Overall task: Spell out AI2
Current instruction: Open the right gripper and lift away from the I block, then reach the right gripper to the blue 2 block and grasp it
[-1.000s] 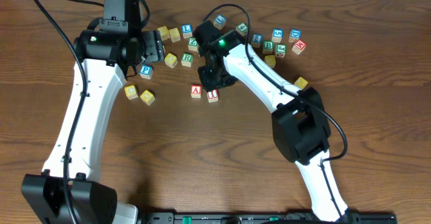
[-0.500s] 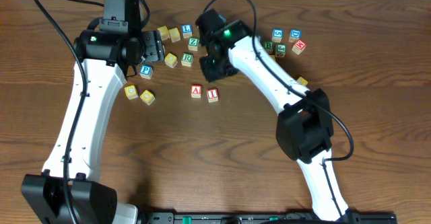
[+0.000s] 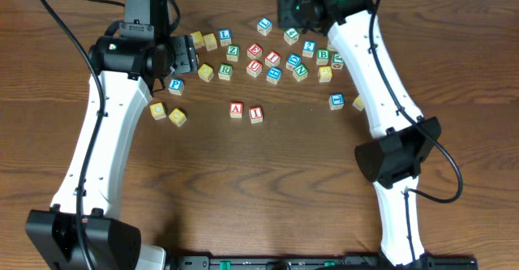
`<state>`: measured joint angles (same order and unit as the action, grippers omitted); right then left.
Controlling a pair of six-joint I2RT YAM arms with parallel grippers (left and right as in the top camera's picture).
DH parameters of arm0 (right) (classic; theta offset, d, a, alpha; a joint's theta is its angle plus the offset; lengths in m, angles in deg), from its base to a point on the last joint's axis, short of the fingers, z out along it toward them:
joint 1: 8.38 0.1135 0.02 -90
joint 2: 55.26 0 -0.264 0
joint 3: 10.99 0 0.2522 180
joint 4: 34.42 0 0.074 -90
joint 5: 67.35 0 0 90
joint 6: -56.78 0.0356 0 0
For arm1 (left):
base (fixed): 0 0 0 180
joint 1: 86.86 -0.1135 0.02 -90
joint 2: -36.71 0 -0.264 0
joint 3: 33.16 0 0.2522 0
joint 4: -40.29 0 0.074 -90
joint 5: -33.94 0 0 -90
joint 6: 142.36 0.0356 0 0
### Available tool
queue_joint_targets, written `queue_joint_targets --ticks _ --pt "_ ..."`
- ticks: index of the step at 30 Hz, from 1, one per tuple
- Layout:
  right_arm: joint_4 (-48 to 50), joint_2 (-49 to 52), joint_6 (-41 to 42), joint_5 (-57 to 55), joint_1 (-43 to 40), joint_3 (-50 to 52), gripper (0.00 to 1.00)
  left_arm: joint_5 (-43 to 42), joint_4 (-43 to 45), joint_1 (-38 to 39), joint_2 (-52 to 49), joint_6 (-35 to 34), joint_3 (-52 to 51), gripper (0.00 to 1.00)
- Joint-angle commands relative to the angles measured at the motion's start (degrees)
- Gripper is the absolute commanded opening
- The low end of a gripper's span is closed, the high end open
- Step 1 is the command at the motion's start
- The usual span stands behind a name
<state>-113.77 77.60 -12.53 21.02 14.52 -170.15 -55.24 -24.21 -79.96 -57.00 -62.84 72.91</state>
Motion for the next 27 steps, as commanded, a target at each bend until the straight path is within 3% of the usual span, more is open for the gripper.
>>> queue_joint_targets --ticks 1,10,27 --pt "0.7 3.9 2.8 -3.2 -2.3 -0.1 0.48 1.0 0.0 -0.1 -0.6 0.1 -0.4 0.78" --pt "2.8 9.9 6.5 -4.2 -4.5 -0.1 0.42 1.0 0.0 -0.1 -0.6 0.1 -0.4 0.78" --pt "5.4 18.1 8.2 -9.2 -4.5 0.1 0.41 1.0 0.0 -0.1 -0.6 0.1 -0.4 0.78"
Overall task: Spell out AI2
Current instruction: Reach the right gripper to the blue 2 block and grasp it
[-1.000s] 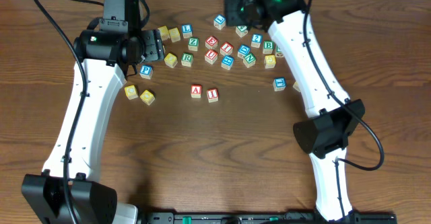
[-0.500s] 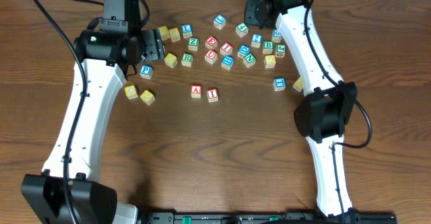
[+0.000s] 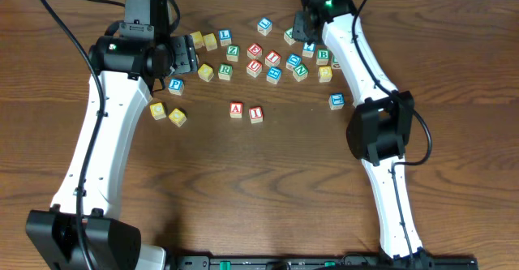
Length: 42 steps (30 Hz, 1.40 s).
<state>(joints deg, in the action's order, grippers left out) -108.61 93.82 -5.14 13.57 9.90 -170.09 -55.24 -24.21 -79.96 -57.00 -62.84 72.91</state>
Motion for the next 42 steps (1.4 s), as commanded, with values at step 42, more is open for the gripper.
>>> queue_joint_targets --ticks 42 --pt "4.3 3.8 0.5 -2.6 0.1 4.4 0.28 1.0 0.0 -0.1 -0.6 0.1 -0.4 0.78"
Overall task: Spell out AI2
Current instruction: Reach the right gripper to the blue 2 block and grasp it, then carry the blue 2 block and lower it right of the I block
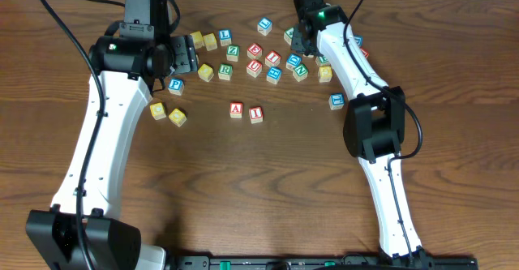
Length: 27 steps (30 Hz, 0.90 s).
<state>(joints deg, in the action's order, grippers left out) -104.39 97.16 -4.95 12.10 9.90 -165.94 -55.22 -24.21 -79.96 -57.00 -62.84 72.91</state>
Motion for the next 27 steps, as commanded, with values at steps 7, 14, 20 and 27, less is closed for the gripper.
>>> queue_joint_targets --ticks 7,14,20,27 --pt "-0.4 -1.6 -2.9 -0.2 0.1 -0.5 0.21 0.9 0.0 -0.1 -0.6 0.1 -0.4 0.78" --pt "-2.6 -9.8 -6.8 1.0 0.2 -0.5 0.21 0.9 0.1 -0.1 -0.6 0.1 -0.4 0.78" --pt "-11.3 -17.6 -8.2 7.7 0.6 -0.5 0.16 0.9 0.1 -0.1 -0.6 0.1 -0.4 0.78" --pt "-26.3 -21.0 -8.0 9.6 3.6 -0.4 0.12 0.9 0.3 -0.1 -0.6 0.1 -0.4 0.78"
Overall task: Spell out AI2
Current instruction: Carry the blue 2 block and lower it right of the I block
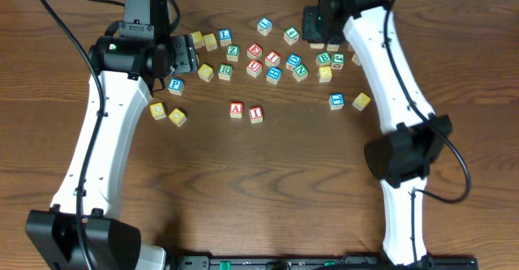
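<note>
A red A block (236,109) and a red I block (256,113) lie side by side at the table's middle. Several letter and number blocks (273,57) are scattered behind them. My right gripper (313,28) hangs over the right part of that scatter, next to a green block (291,35); its fingers are hidden under the wrist, and the 2 block cannot be made out. My left gripper (191,56) stands open at the scatter's left end, beside a blue P block (175,84).
A blue block (336,100) and a yellow block (362,100) lie apart at the right, close to the right arm's forearm. Two yellow blocks (167,113) sit to the left of the A. The table's far edge runs just behind the scatter.
The right gripper was low among the blocks behind the I; now the wrist is higher and further right, and the arm's elbow has swung right. The left arm has not moved.
The right wrist stood high over the scatter's far right. It then came down among the blocks there, stayed low on them, and now stands raised again. The A and I blocks and the left arm kept their places throughout.
</note>
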`<state>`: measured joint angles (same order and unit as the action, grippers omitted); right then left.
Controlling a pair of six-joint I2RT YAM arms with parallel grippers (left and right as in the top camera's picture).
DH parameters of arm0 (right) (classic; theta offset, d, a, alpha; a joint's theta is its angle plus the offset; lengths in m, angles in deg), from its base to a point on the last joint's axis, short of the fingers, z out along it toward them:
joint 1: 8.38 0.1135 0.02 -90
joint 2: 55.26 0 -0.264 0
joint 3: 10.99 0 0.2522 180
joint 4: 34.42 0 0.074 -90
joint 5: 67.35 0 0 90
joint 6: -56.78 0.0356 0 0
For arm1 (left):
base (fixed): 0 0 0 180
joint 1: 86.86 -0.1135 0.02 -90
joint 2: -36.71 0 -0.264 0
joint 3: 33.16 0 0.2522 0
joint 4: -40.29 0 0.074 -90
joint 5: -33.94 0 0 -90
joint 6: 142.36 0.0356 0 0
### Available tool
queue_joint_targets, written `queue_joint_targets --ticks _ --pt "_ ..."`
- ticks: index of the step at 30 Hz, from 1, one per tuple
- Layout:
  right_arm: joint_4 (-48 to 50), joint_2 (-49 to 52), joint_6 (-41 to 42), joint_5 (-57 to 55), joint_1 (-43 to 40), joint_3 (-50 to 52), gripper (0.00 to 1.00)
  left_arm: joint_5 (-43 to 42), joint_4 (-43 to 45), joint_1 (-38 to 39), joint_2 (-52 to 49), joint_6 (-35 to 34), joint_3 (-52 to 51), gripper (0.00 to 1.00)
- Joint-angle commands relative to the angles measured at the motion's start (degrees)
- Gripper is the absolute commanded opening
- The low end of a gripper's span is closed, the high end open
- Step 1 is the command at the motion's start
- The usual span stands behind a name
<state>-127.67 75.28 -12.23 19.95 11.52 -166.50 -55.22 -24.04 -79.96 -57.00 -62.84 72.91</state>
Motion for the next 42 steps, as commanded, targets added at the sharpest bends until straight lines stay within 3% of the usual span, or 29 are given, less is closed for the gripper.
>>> queue_joint_targets --ticks 1,5,13,21,31,37,42 --pt "-4.4 1.1 -0.2 1.7 2.5 0.5 0.11 1.0 0.1 -0.1 -0.6 0.1 -0.4 0.78" --pt "-6.3 1.9 0.2 1.6 5.5 4.0 0.13 1.3 0.2 -0.1 -0.6 0.2 -0.4 0.78" --pt "1.5 2.0 3.5 1.4 10.8 17.9 0.14 1.5 0.3 -0.1 -0.6 0.4 -0.4 0.78" --pt "17.0 2.0 7.2 -1.0 14.4 30.9 0.13 3.3 0.3 -0.1 -0.6 0.3 -0.4 0.78" --pt "21.3 2.0 8.8 -1.5 14.6 35.4 0.13 3.3 0.3 -0.1 -0.6 0.3 -0.4 0.78" --pt "21.5 2.0 8.8 -1.4 14.9 35.4 0.18 3.3 0.2 -0.1 -0.6 0.3 -0.4 0.78" --pt "21.5 2.0 8.8 -1.2 15.0 35.4 0.33 3.3 -0.2 -0.1 -0.6 0.3 -0.4 0.78"
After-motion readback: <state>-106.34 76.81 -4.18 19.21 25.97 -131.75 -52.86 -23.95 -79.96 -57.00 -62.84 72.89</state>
